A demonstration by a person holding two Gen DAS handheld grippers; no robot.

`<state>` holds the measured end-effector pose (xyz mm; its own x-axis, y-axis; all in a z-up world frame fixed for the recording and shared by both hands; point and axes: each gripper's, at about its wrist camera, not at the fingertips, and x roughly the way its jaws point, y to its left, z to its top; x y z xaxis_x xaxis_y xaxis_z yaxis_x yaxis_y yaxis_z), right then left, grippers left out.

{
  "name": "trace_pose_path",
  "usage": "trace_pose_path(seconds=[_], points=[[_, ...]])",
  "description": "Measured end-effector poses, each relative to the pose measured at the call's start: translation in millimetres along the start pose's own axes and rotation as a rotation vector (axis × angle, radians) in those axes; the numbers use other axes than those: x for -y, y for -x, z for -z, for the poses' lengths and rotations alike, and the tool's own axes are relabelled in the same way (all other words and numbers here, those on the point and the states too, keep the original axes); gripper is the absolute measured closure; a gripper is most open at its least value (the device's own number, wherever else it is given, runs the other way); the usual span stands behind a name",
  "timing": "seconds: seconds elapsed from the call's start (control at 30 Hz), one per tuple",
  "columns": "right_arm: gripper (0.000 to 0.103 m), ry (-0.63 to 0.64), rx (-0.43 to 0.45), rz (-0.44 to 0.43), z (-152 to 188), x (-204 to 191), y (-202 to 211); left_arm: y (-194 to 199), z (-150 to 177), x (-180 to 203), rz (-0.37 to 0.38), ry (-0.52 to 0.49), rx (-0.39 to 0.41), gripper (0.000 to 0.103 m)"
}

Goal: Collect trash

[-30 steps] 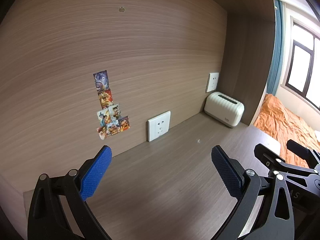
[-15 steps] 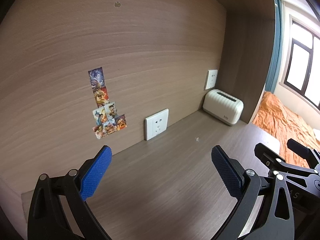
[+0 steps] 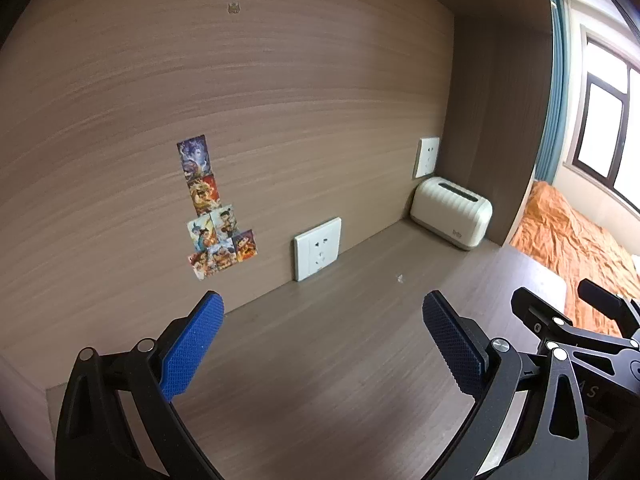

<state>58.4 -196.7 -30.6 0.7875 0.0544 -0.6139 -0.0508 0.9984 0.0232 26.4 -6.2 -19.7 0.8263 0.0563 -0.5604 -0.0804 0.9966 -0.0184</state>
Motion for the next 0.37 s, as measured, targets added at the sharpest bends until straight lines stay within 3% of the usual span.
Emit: trace_pose_path(seconds=[0.37], points=[[0.005, -0.008, -0.023, 0.000, 4, 2, -2, -11, 5, -4, 0.059, 0.035, -0.070, 0.005]])
